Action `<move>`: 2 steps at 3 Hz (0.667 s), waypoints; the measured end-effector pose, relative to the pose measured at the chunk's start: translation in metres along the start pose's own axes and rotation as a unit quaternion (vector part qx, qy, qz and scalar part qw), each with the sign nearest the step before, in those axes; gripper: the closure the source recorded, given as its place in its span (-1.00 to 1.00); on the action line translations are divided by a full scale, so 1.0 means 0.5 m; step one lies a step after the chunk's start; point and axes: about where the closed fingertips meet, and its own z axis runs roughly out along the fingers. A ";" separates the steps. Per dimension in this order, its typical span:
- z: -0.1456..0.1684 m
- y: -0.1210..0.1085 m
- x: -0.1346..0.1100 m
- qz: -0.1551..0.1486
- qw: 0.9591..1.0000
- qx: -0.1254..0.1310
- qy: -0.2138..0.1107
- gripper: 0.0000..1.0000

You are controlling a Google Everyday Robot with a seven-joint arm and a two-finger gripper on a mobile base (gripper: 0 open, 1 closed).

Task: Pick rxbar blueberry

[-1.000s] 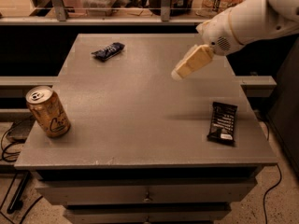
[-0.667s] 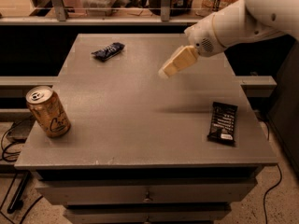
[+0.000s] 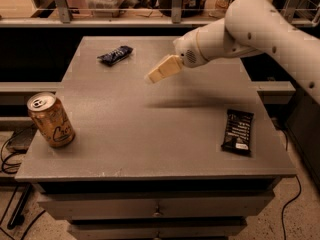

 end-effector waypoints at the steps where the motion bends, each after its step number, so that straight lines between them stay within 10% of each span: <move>1: 0.060 0.001 -0.015 0.003 1.000 -0.013 -0.024 -1.00; 2: 0.110 -0.007 -0.036 0.007 0.999 -0.012 -0.048 -1.00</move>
Offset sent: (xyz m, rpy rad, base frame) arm 0.0493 0.0688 -0.0156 0.1506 -0.0455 0.0051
